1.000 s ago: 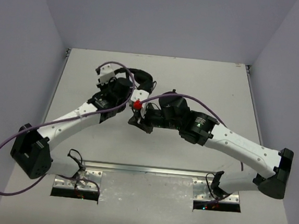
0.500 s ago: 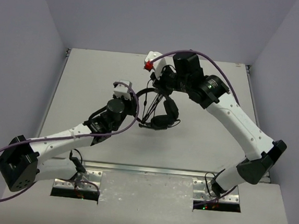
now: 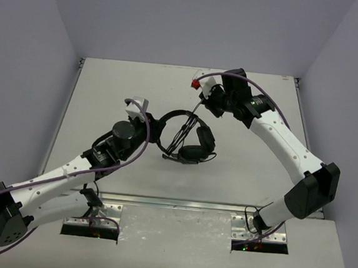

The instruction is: Wrap the headphones

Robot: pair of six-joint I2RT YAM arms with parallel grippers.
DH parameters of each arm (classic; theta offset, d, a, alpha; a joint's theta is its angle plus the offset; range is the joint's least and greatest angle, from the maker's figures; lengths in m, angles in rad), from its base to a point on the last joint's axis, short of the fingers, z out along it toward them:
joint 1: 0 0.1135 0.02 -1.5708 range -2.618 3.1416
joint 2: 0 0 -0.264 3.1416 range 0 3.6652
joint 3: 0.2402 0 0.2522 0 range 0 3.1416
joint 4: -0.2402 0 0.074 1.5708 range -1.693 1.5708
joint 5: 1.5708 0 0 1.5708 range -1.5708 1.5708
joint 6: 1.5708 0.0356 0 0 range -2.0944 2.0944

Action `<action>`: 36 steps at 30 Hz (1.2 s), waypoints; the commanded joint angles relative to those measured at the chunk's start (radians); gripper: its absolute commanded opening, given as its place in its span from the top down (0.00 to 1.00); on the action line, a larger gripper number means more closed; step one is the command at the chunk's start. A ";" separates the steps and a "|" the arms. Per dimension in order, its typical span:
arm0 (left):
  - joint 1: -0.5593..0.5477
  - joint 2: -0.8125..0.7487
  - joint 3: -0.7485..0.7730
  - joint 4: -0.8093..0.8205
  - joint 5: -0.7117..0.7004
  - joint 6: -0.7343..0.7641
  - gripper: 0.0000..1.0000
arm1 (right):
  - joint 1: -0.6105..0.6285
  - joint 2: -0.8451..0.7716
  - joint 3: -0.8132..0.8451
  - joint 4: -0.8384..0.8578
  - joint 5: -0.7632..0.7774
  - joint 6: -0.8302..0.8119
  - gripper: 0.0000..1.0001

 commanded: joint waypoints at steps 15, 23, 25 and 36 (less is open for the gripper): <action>0.162 0.238 0.484 -0.250 0.180 -0.078 1.00 | -0.149 -0.181 -0.424 0.607 -0.336 0.493 0.71; 0.219 0.324 0.559 -0.259 0.268 -0.015 1.00 | -0.179 -0.226 -0.550 0.746 -0.459 0.674 0.42; 0.242 0.356 0.584 -0.270 0.276 -0.009 1.00 | -0.216 -0.224 -0.594 0.732 -0.483 0.697 0.39; 0.332 0.576 0.769 -0.267 0.556 0.236 1.00 | -0.506 -0.400 -0.814 0.508 -0.366 0.826 0.10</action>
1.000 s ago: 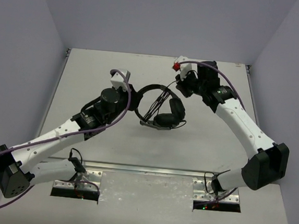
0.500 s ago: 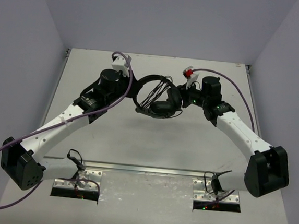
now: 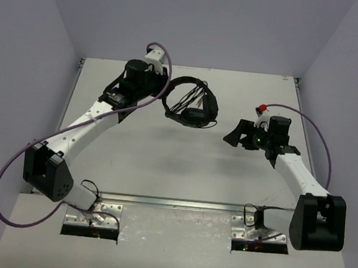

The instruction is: Wrap the headphones

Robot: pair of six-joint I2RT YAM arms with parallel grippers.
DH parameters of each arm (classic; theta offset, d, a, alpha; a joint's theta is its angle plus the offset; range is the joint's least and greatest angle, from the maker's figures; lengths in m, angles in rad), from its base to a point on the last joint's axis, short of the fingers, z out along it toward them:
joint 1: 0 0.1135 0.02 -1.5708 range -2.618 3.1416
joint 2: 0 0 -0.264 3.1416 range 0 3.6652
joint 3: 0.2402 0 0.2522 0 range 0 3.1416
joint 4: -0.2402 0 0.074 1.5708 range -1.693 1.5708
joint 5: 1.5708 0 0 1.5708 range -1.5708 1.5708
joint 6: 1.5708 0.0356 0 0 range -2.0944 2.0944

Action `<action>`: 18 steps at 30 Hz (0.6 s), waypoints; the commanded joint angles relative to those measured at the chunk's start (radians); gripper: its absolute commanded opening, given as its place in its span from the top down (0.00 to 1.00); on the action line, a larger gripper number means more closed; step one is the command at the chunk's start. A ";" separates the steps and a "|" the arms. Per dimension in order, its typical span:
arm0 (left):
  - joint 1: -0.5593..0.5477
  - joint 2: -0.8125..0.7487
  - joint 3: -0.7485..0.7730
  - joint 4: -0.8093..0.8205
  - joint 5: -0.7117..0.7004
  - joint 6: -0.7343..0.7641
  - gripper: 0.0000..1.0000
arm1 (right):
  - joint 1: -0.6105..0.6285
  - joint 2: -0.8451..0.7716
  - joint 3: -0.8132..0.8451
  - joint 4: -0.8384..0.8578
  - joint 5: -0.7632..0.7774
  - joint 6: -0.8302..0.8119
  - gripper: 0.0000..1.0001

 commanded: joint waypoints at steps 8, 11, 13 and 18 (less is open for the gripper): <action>0.147 0.398 0.385 -0.003 0.492 0.166 0.99 | -0.025 -0.281 0.105 -0.281 0.111 0.005 0.08; 0.151 0.552 0.536 -0.078 0.495 0.229 1.00 | -0.025 -0.365 0.111 -0.341 0.130 -0.011 0.02; 0.151 0.639 0.584 -0.092 0.508 0.266 1.00 | -0.023 -0.414 0.108 -0.356 0.136 -0.015 0.01; 0.241 0.744 0.635 -0.091 0.482 0.347 1.00 | -0.025 -0.469 0.096 -0.360 0.079 0.014 0.01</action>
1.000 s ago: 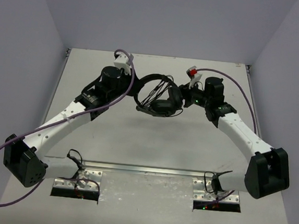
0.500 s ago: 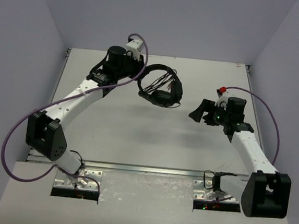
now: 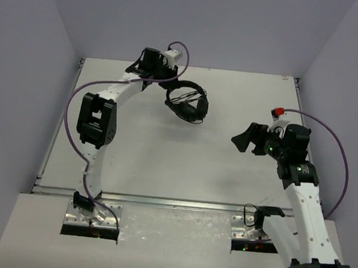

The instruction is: Wrap the headphones

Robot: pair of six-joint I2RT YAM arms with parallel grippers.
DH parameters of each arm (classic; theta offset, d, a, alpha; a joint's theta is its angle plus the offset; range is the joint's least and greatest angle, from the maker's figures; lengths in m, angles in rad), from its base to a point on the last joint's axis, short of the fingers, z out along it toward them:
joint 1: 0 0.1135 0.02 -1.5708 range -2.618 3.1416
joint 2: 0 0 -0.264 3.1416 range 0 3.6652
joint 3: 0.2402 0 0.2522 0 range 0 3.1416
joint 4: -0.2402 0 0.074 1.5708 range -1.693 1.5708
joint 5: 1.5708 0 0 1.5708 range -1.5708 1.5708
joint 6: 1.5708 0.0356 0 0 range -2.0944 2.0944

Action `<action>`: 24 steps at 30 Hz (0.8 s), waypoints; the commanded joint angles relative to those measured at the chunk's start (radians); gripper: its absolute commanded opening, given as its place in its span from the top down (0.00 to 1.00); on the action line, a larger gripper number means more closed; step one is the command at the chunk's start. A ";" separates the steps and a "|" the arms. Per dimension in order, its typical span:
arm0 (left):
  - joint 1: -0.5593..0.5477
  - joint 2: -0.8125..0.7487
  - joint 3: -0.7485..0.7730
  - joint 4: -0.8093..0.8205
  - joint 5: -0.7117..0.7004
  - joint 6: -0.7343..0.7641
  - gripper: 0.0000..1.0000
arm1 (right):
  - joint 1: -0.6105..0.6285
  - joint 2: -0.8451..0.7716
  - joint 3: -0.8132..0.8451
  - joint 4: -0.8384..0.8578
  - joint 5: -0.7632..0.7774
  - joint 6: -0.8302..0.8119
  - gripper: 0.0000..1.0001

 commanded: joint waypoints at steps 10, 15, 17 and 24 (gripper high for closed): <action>0.339 -0.104 -0.305 0.288 0.017 0.007 1.00 | -0.002 -0.056 -0.046 0.084 -0.169 0.043 0.01; 0.435 -0.116 -0.426 0.438 0.075 -0.007 0.99 | 0.000 -0.068 -0.079 0.139 -0.247 0.063 0.01; 0.452 -0.101 -0.443 0.441 0.095 0.014 0.98 | -0.002 -0.080 -0.087 0.148 -0.254 0.065 0.01; 0.462 -0.060 -0.439 0.455 0.146 0.011 0.75 | -0.002 -0.074 -0.090 0.196 -0.272 0.092 0.01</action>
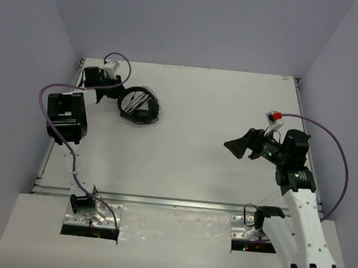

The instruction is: Wrap the headphones

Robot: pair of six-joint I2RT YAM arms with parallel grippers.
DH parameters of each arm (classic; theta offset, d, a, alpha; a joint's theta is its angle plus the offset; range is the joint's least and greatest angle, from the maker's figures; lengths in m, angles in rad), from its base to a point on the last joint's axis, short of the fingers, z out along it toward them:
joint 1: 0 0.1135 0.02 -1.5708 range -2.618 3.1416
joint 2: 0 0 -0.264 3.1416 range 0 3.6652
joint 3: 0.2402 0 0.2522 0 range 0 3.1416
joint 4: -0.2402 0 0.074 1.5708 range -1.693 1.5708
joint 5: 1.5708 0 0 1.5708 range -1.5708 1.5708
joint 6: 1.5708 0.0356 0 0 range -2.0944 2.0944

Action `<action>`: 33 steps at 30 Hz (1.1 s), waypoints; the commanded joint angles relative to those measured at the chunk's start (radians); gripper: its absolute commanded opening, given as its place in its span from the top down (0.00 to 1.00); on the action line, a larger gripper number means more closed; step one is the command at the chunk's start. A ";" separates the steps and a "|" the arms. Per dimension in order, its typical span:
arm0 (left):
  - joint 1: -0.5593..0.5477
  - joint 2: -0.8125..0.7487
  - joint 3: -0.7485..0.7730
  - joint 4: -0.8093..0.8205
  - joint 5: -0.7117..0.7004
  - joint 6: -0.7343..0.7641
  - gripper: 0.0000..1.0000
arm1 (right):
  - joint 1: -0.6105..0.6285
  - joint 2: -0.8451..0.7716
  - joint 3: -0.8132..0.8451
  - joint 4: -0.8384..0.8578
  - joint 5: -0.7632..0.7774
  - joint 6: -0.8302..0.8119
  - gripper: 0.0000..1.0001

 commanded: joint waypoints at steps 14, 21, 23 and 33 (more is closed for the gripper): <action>0.007 -0.143 0.029 -0.034 -0.378 -0.252 0.42 | -0.002 0.009 0.021 0.068 -0.046 0.022 0.01; 0.010 -0.477 0.040 -0.233 -0.674 -0.459 0.00 | -0.002 0.011 0.070 -0.027 0.041 -0.027 0.01; 0.010 -0.633 -0.029 -0.294 -0.736 -0.568 0.00 | -0.002 0.002 0.085 -0.085 0.145 -0.062 0.01; -0.122 -1.321 -0.342 -0.529 -0.902 -0.374 0.00 | 0.036 -0.110 0.243 -0.375 0.694 -0.122 0.01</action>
